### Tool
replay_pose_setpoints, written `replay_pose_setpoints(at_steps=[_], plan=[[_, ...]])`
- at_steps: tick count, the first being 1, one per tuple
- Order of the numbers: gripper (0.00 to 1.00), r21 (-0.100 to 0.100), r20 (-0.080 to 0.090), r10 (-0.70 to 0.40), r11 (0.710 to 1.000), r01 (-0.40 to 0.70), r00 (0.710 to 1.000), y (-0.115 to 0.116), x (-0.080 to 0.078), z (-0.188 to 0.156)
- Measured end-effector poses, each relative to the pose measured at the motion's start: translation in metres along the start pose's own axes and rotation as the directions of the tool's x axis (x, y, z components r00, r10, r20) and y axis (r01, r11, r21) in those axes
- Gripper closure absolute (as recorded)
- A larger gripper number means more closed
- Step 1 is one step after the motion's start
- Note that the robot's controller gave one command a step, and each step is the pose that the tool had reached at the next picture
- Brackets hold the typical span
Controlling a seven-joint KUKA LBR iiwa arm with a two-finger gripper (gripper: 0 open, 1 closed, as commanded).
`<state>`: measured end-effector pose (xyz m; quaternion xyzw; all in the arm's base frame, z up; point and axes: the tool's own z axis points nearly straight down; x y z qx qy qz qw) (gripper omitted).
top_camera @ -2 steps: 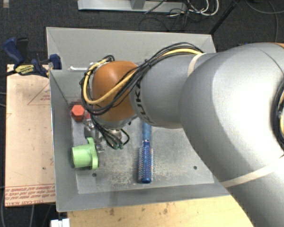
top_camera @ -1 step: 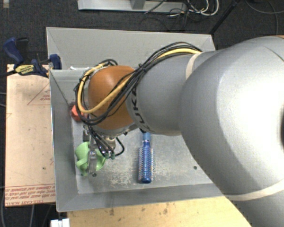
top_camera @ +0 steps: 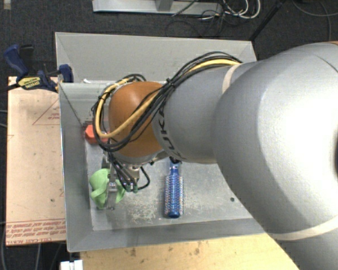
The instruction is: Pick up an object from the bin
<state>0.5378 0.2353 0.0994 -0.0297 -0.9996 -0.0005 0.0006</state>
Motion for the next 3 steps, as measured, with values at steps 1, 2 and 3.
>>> replay_pose_setpoints(at_steps=[1,2,3], plan=[[0.00,0.001,-0.002,0.183,0.983,-0.183,0.983,-0.0048,-0.0006,0.0307],[0.00,0.000,-0.001,0.182,0.983,-0.182,0.983,-0.0047,-0.0009,0.0308],[1.00,0.001,-0.001,0.184,0.983,-0.184,0.983,-0.0056,-0.0012,0.0306]])
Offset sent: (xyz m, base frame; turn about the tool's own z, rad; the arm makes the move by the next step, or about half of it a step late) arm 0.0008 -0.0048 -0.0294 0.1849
